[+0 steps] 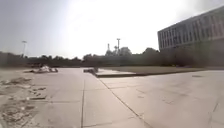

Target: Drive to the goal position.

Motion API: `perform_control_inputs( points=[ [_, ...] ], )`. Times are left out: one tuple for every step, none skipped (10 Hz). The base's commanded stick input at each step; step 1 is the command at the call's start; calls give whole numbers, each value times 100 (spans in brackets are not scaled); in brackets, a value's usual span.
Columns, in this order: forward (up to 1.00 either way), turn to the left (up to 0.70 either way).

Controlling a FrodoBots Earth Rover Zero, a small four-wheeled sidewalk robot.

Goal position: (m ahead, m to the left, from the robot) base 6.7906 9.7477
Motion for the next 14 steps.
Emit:
perform_control_inputs(
  points=[
    [70,-2],
    [70,-2],
    [70,-2],
    [70,-2],
    [70,-2],
    [70,-2],
    [70,-2],
    [70,-2],
    [70,-2],
    [70,-2],
    [70,-2],
    [70,-2],
    [70,-2],
    [70,-2]
  ],
)
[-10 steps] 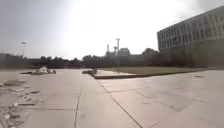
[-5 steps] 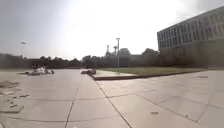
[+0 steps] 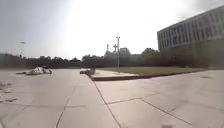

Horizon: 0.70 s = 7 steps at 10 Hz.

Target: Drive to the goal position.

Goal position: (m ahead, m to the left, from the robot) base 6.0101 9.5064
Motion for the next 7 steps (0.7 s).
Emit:
perform_control_inputs(
  points=[
    [70,-2],
    [70,-2],
    [70,-2],
    [70,-2],
    [70,-2],
    [70,-2],
    [70,-2]
  ],
)
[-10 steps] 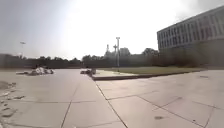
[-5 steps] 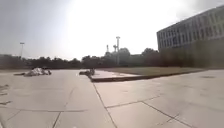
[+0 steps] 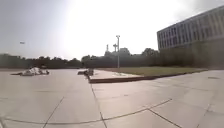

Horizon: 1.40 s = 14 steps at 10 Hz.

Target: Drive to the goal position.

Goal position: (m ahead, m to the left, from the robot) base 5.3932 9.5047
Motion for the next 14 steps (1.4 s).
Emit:
perform_control_inputs(
  points=[
    [70,-2],
    [70,-2],
    [70,-2],
    [70,-2],
    [70,-2],
    [70,-2],
    [70,-2],
    [70,-2],
    [70,-2],
    [70,-2],
    [70,-2],
    [70,-2],
    [70,-2],
    [70,-2]
  ],
)
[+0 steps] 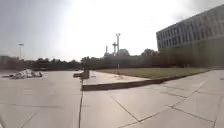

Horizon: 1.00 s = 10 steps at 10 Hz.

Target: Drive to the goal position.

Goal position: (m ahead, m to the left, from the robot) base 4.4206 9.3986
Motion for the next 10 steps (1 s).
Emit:
perform_control_inputs(
  points=[
    [70,-2],
    [42,-1],
    [10,0],
    [0,0],
    [0,0],
    [0,13],
    [0,46],
    [0,70],
    [0,70],
    [0,70]
  ],
)
